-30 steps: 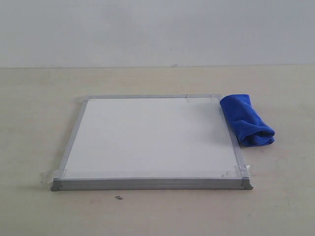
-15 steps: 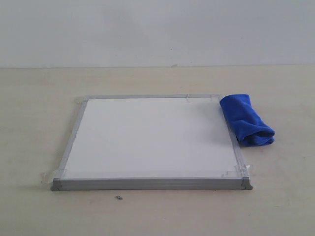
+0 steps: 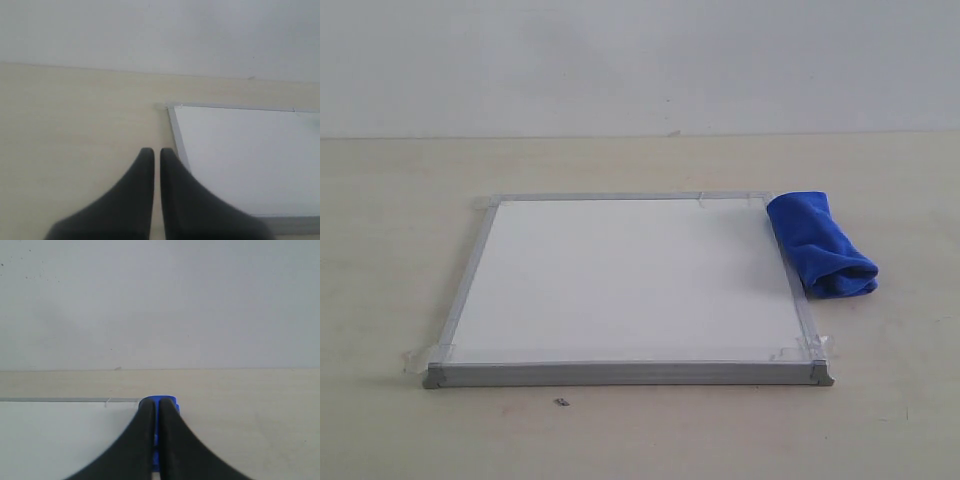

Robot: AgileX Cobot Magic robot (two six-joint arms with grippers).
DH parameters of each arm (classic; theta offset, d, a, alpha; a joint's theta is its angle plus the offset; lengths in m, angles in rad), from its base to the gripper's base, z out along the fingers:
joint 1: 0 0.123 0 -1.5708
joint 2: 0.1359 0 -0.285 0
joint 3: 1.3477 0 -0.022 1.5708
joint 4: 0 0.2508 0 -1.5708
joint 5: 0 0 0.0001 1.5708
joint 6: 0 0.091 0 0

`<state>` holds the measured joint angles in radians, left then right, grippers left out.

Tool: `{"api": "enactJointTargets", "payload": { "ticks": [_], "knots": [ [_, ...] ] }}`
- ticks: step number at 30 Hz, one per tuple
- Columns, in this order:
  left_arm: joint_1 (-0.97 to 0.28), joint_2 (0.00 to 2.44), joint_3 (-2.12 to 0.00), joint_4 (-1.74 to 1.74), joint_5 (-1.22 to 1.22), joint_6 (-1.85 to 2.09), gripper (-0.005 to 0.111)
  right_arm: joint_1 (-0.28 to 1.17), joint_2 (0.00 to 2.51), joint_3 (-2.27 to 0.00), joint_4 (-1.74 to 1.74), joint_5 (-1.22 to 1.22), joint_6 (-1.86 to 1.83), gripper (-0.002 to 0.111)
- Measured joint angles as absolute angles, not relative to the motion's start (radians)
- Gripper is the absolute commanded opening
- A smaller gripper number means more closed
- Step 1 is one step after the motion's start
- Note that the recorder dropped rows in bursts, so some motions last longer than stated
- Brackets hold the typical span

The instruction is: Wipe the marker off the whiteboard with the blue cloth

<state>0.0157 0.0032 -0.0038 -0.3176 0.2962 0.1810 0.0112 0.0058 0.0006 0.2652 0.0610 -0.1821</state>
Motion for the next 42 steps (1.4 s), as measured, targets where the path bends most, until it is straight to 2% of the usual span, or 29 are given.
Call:
{"api": "enactJointTargets", "payload": {
  "ticks": [5,10,42],
  "knots": [
    [0.016,0.003,-0.004,-0.326,0.298,0.063,0.004,0.011,0.006,0.001,0.265,0.061,-0.182,0.0],
    [0.026,0.003,-0.004,-0.186,0.298,0.054,0.004,0.011,0.006,0.001,0.265,0.061,-0.182,0.0],
    [0.028,0.003,-0.004,-0.19,0.298,0.064,0.004,0.011,0.006,0.001,0.265,0.061,-0.182,0.0]
  ]
}}
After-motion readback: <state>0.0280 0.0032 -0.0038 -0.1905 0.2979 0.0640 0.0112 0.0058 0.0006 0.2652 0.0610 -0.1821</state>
